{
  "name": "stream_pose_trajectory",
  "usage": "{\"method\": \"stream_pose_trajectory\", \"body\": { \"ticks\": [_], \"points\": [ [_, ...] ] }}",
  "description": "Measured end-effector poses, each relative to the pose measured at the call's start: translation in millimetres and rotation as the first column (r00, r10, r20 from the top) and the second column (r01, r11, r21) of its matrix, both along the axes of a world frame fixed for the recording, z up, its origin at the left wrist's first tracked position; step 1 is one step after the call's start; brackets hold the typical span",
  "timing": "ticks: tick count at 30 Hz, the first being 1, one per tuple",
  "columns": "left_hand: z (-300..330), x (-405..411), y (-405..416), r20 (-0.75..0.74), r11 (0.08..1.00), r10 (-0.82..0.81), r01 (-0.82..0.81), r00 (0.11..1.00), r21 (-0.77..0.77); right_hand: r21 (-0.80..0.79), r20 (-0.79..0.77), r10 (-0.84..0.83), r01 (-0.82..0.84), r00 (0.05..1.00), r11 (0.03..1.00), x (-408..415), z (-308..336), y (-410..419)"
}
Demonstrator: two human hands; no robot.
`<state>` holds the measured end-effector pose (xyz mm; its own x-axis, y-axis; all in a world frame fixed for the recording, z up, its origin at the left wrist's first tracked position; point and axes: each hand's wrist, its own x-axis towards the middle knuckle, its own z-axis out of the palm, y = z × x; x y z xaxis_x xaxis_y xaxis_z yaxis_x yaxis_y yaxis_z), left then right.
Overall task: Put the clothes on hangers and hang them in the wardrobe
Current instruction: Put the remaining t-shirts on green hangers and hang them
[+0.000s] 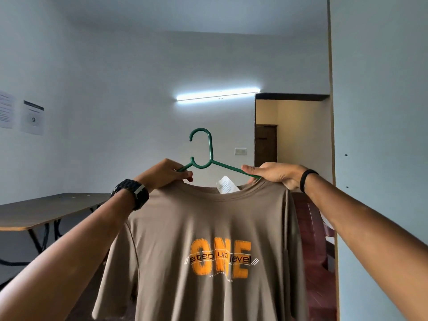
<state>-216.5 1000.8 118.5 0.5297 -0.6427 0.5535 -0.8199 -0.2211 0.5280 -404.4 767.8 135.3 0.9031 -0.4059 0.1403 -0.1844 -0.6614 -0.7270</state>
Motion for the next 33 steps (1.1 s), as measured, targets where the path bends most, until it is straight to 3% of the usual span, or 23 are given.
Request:
{"method": "stream_pose_trajectory", "body": {
  "ticks": [2, 5, 8, 13, 18, 22, 26, 29, 31, 33],
  "points": [
    [-0.3, -2.8, 0.9, -0.033, 1.000, -0.027, 0.027, 0.999, 0.004, 0.122, -0.095, 0.007, 0.004, 0.995, 0.993, -2.0, 2.9, 1.1],
    [-3.7, -5.2, 0.6, -0.102, 0.997, -0.082, 0.081, 0.991, -0.009, 0.242, -0.118, 0.079, -0.049, 0.990, 0.969, -6.6, 4.1, 2.3],
    [-4.3, -8.3, 0.6, -0.125, 0.995, -0.103, 0.104, 0.987, 0.001, 0.324, -0.082, 0.172, -0.137, 0.982, 0.936, -8.3, 3.2, 2.0],
    [0.4, -8.7, -0.9, -0.134, 0.991, -0.127, 0.130, 0.983, 0.010, 0.395, 0.074, 0.178, -0.193, 0.981, 0.898, -6.1, 4.9, -1.4],
    [2.4, -9.3, -1.7, -0.202, 0.979, -0.136, 0.162, 0.970, 0.120, 0.293, 0.137, 0.105, -0.142, 0.985, 0.946, 2.8, 5.6, 0.4],
    [3.1, -11.4, 0.8, -0.223, 0.932, -0.100, 0.170, 0.970, 0.320, 0.164, 0.392, 0.089, -0.165, 0.916, 0.973, 7.7, 6.7, 4.0],
    [-3.8, -7.4, -0.9, -0.253, 0.960, -0.112, 0.170, 0.961, 0.221, 0.232, 0.591, 0.068, -0.250, 0.804, 0.940, 5.2, 9.2, 2.2],
    [-4.7, -2.8, -5.2, -0.188, 0.996, -0.074, 0.084, 0.979, 0.041, 0.027, 0.340, 0.179, -0.199, 0.923, 0.980, -6.8, 9.0, 7.1],
    [-2.5, -3.1, -7.4, -0.167, 0.998, -0.063, 0.064, 0.984, 0.002, -0.072, 0.184, 0.221, -0.211, 0.958, 0.975, -11.0, 8.1, 9.4],
    [-1.4, -4.1, -10.0, -0.151, 0.998, -0.060, 0.062, 0.987, 0.010, -0.155, 0.239, 0.169, -0.134, 0.956, 0.979, -11.1, 9.8, 10.4]
  ]
}}
